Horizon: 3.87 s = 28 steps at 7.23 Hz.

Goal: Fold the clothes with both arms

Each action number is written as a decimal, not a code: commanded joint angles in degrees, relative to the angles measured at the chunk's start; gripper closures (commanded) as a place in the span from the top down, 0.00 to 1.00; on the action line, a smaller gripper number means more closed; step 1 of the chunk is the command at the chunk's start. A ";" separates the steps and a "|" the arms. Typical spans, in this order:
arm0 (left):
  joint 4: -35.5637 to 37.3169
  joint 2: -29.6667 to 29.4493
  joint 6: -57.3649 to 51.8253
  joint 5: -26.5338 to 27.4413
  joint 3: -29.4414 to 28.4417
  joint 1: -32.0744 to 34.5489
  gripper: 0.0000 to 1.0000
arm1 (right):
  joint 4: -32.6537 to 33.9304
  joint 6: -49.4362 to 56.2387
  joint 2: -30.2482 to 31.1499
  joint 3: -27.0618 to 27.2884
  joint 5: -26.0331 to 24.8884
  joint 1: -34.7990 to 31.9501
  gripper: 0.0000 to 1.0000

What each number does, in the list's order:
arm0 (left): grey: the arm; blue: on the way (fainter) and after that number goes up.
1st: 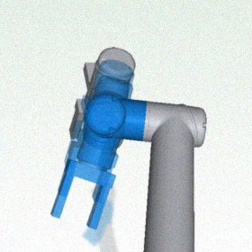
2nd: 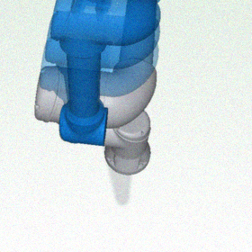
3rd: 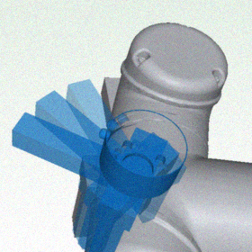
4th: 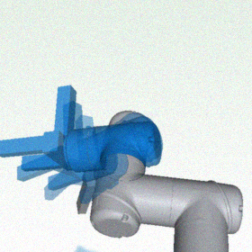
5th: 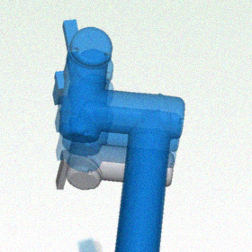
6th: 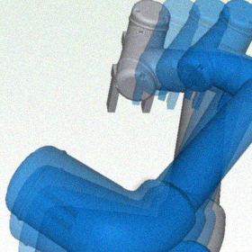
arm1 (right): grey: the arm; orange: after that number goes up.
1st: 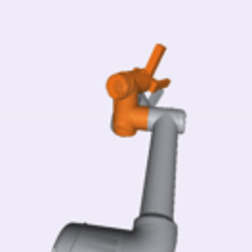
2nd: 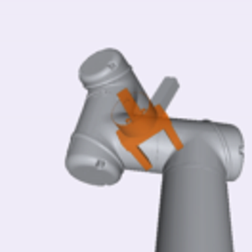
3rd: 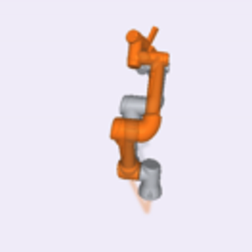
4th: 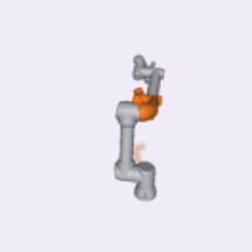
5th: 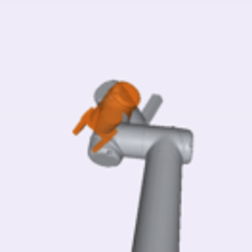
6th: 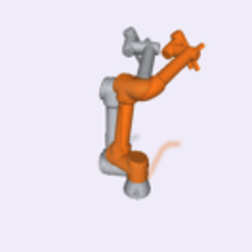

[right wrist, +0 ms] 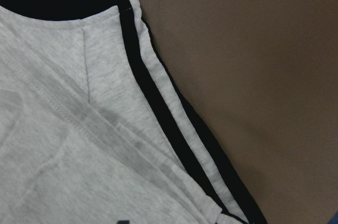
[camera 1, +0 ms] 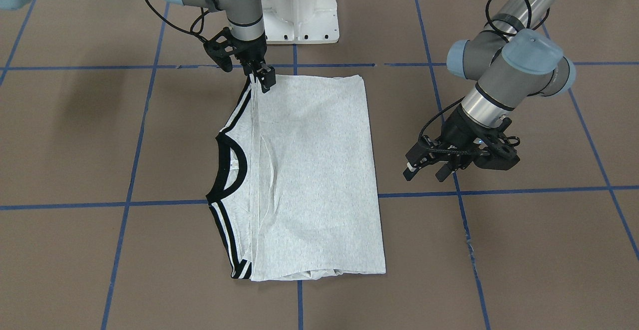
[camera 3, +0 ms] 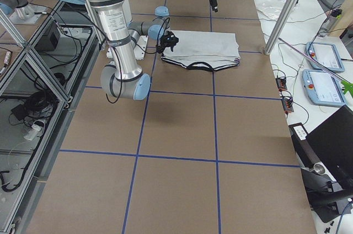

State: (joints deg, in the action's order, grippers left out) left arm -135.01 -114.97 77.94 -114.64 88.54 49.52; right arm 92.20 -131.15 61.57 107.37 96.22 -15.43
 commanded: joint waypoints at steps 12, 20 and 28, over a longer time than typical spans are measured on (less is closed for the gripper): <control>2.21 2.91 -0.07 1.35 4.45 0.14 1.00 | -8.00 -4.90 4.35 0.47 -2.27 2.95 0.00; 4.65 17.48 30.39 12.65 24.56 -22.67 0.99 | -7.39 -5.17 8.40 8.47 -0.69 2.42 0.00; 17.24 11.00 40.98 20.86 20.20 -37.04 0.71 | -7.39 -5.08 8.13 9.00 -0.60 2.33 0.00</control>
State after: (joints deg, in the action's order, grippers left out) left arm -117.96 -103.75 118.76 -94.21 110.28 12.73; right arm 84.78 -136.23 69.65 116.11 95.63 -13.09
